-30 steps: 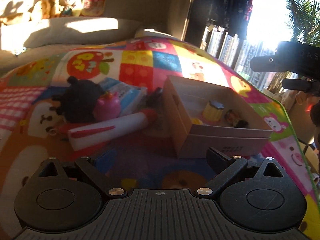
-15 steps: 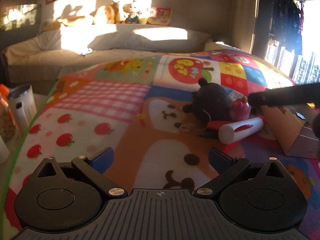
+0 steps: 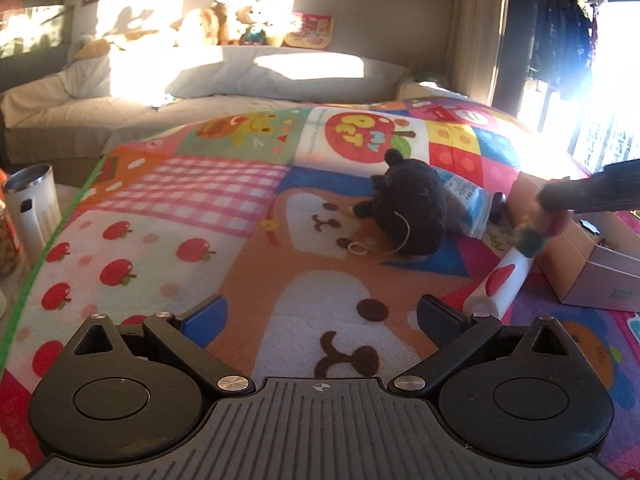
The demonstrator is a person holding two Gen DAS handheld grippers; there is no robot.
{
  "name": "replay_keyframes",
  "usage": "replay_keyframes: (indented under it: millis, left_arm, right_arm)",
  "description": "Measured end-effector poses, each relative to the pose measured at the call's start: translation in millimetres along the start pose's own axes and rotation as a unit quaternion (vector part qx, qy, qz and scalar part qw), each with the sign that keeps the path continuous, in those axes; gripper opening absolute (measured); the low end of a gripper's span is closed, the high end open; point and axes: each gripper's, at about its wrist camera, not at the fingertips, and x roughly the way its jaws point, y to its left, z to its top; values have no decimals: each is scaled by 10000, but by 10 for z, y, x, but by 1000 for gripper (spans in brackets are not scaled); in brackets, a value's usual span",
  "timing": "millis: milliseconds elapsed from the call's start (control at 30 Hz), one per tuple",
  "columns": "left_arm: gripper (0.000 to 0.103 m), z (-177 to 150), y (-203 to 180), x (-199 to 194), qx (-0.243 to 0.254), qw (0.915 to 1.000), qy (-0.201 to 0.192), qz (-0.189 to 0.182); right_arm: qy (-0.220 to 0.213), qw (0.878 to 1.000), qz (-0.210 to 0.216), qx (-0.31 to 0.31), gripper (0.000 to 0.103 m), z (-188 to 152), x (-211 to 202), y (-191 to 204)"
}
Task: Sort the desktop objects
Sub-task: 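Grasp the black plush toy with the left tool while the right approaches the pink pig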
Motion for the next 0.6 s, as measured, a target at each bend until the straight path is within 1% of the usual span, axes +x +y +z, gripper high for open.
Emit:
replay_keyframes:
  millis: [100, 167, 233, 333, 367, 400, 433, 467, 533, 567, 600]
  left_arm:
    - [103, -2, -36, 5, 113, 9999, 11, 42]
    - [103, 1, -90, 18, 257, 9996, 43, 88]
    - [103, 4, -160, 23, 429, 9990, 52, 84]
    - [103, 7, -269, 30, 479, 9987, 105, -122]
    - [103, 10, -318, 36, 490, 9985, 141, -192]
    - [103, 14, -367, 35, 517, 9983, 151, -234]
    - [103, 23, -419, 28, 556, 9980, 132, -267]
    - [103, 37, -474, 22, 608, 9977, 100, -297]
    - [103, 89, -568, 20, 710, 9969, 42, -347]
    - [103, 134, -615, 27, 766, 9964, 1, -369]
    - [103, 185, -659, 37, 822, 9959, -46, -384]
  right_arm:
    - [-128, 9996, 129, 208, 39, -176, -449, -216]
    - [-88, 9991, 112, 408, 39, -343, -665, -400]
    - [24, 9980, -32, 632, 39, -547, -789, -600]
    - [290, 9937, -439, 990, 39, -867, -838, -919]
    - [334, 9918, -514, 1126, 40, -954, -847, -1011]
    - [217, 9902, -424, 1310, 46, -1048, -919, -1115]
    - [175, 9889, -446, 1409, 51, -1107, -980, -1178]
    - [88, 9881, -586, 1419, 56, -1158, -1046, -1213]
    - [-51, 9861, -1087, 1258, 76, -1266, -1139, -1244]
    - [-74, 9836, -1322, 1228, 79, -1330, -1171, -1270]
    - [-55, 9811, -1459, 1267, 85, -1393, -1196, -1311]
